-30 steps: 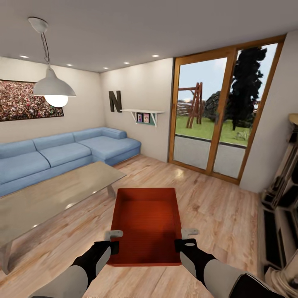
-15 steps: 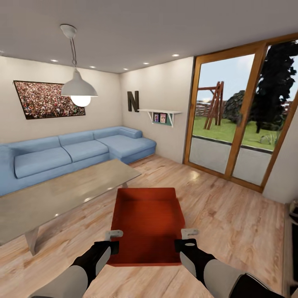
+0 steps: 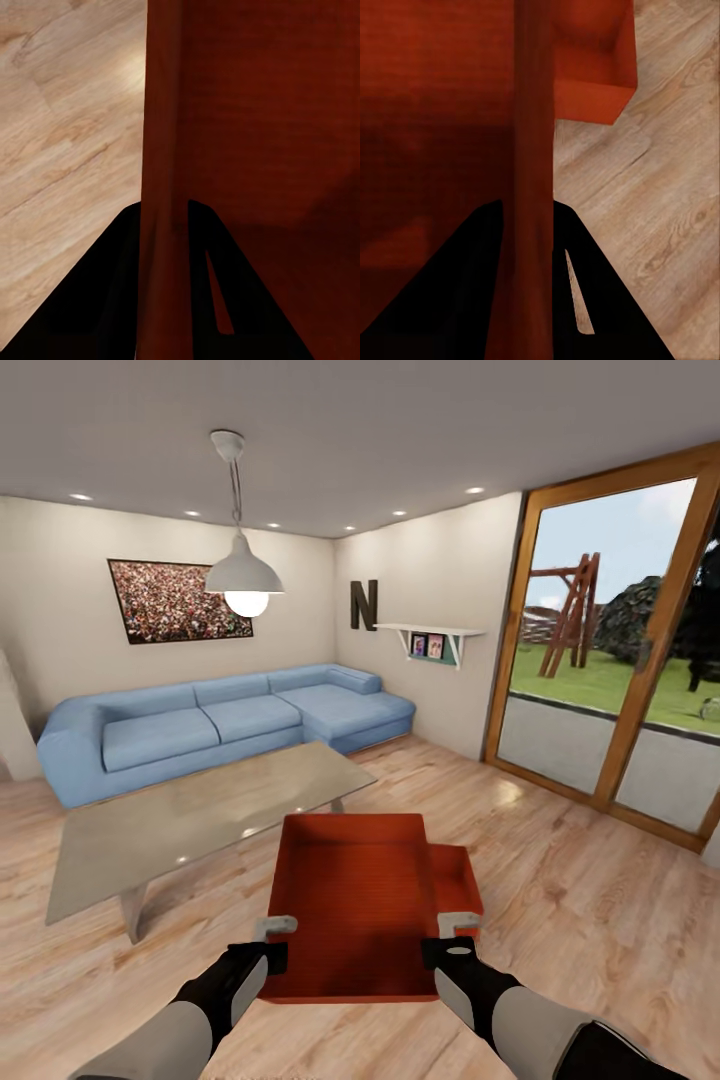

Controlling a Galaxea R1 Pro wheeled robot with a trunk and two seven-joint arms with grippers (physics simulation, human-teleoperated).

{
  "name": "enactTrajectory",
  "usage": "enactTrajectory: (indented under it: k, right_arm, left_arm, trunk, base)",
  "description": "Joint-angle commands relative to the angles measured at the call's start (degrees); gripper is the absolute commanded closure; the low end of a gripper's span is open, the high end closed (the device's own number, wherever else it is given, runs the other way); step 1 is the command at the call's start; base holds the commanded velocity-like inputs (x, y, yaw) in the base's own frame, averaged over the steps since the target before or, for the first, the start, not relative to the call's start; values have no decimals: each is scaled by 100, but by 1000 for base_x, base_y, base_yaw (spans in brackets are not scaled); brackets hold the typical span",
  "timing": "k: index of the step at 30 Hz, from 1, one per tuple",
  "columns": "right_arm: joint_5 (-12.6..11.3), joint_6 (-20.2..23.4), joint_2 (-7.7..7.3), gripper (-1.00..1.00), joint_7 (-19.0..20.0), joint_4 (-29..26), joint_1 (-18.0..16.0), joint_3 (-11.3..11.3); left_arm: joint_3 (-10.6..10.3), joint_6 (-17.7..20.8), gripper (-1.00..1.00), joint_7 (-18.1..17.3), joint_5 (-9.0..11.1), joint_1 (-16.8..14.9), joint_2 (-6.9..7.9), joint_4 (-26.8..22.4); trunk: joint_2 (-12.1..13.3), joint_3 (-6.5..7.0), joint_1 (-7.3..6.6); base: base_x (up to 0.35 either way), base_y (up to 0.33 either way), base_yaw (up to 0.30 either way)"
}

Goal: Move the two storage containers from the living room to the garage. In the garage, place one container on the floor and stack the other container on top of it (either order is fine).

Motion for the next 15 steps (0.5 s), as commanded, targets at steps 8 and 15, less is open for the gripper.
enactTrajectory:
  k: [8, 15]
  right_arm:
    - [112, -52, -47, 100, -14, -16, -6, -101]
    - [112, -52, -39, 100, -14, -16, -6, -95]
  left_arm:
    - [123, 41, 100, 53, 15, -4, 6, 2]
    - [123, 41, 100, 53, 15, -4, 6, 2]
  trunk:
    - [-9, -10, 2]
    - [-9, -10, 2]
  base:
    - [0, 0, 271]
    - [0, 0, 271]
